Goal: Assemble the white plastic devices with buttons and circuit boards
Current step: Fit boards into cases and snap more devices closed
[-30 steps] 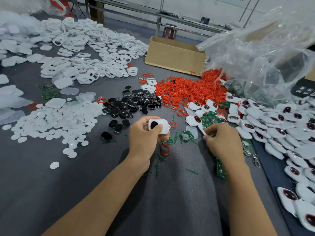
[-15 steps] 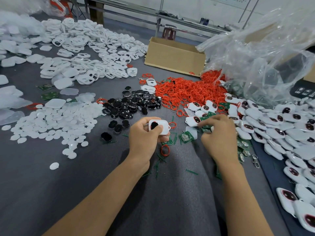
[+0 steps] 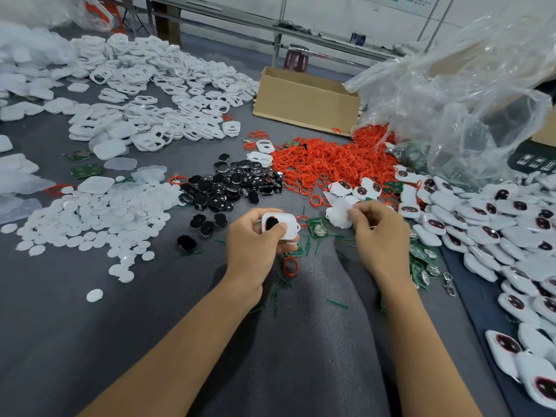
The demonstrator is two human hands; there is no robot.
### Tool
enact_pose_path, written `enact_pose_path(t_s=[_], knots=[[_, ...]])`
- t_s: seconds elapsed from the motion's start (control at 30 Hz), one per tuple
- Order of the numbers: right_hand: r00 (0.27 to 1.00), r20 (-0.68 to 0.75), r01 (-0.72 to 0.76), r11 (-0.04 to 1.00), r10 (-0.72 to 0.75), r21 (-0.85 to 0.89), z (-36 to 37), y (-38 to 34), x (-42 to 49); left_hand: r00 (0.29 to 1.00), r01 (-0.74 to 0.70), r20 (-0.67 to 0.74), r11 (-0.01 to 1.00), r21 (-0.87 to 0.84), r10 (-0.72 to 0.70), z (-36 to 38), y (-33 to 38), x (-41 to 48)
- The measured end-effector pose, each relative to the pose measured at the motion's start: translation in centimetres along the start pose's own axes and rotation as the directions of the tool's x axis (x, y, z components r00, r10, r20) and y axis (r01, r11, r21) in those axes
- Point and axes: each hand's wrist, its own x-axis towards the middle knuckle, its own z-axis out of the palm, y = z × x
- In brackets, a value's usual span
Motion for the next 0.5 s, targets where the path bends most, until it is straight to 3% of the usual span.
enact_pose_path(t_s=[0.1,0.17,0.5], knots=[[0.981,0.121,-0.181,0.934,0.15,0.309,-0.1,-0.8,-0.2,1.0,-0.001,0.02,1.0,0.028,0.001,0.1,-0.1,0.0],[0.964,0.218,-0.236,0.871,0.153,0.431,-0.1,-1.4,-0.3,1.0,-0.001,0.029,0.999,0.038,0.0,0.1,-0.1,0.0],[0.918,0.395,-0.278,0.768,0.036,0.577,-0.5,-2.7,-0.7,0.999,0.004,0.034,0.999,0.037,-0.006,0.1,-0.1,0.0]])
